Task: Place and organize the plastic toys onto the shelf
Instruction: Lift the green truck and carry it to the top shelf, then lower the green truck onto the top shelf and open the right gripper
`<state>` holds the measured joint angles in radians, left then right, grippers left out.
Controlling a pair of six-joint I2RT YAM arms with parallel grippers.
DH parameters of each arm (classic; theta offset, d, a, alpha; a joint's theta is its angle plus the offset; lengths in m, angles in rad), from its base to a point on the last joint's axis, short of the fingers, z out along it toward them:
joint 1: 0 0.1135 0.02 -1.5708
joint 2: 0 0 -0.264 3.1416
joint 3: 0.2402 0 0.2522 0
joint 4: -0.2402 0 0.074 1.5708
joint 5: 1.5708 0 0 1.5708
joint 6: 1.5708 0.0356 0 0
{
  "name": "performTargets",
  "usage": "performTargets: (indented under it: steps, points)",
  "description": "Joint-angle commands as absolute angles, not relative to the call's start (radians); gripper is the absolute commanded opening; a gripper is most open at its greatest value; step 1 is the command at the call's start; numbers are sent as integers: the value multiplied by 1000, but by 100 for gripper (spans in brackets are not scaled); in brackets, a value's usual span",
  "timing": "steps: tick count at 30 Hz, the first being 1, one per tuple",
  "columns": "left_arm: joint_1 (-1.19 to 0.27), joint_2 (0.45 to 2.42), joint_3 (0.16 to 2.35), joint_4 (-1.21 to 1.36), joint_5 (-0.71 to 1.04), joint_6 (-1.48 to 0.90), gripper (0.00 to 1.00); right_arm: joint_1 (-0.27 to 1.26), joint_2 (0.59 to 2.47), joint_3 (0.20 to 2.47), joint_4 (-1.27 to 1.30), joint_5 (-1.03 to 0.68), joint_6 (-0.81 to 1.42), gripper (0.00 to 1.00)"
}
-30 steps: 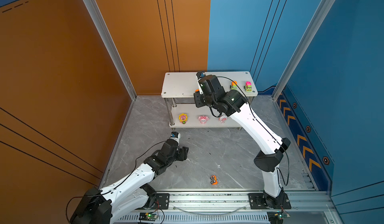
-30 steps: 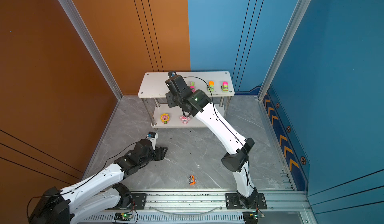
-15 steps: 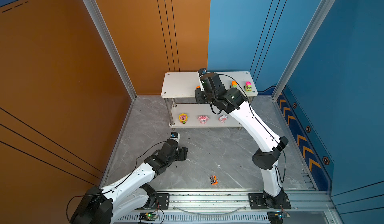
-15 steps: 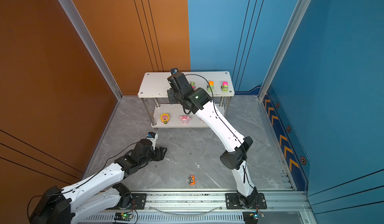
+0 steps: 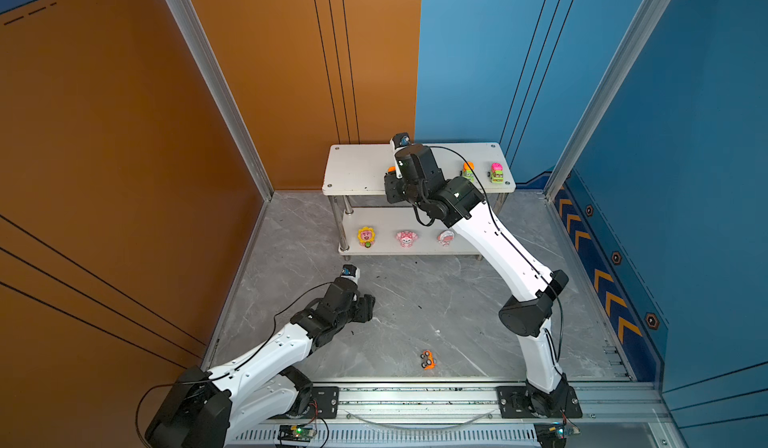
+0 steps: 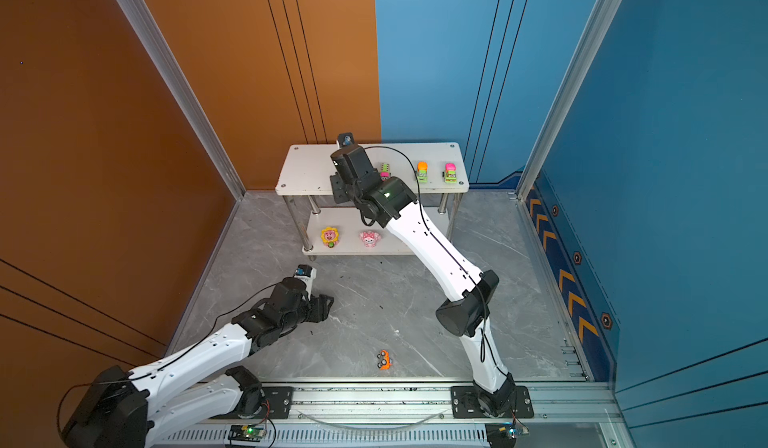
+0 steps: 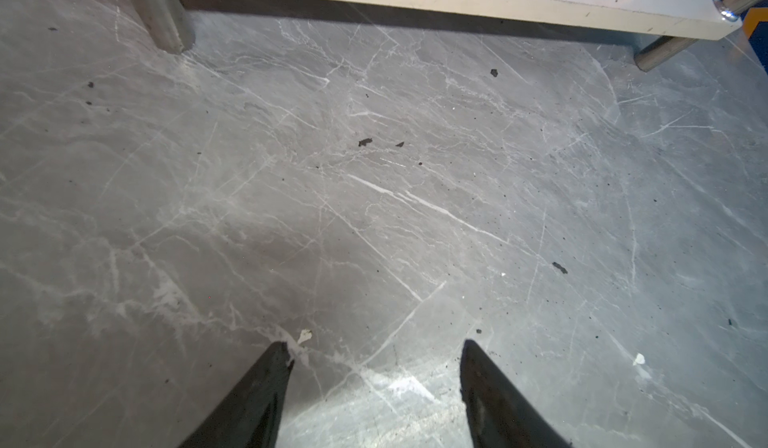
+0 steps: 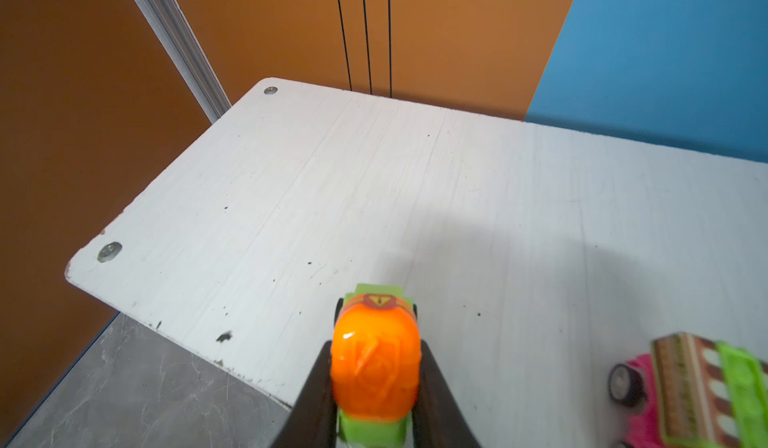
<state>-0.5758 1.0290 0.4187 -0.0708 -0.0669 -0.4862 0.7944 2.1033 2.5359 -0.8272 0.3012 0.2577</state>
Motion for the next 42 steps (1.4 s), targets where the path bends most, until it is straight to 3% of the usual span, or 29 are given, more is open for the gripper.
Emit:
performTargets:
  steps: [1,9,23,33,42]
  points:
    - [-563,1034,411,-58,-61,-466,67,788,2132,2553,-837,330,252,23]
    - [-551,1036,405,-50,-53,-466,67,787,2153,2551,-847,353,265,39]
    - [-541,1024,398,-49,-46,-468,67,811,2167,2549,-845,372,290,48]
    - [-539,1011,390,-48,-35,-471,67,832,2180,2548,-830,478,327,46]
    - [-537,975,387,-63,-31,-467,68,853,2193,2548,-817,577,378,39]
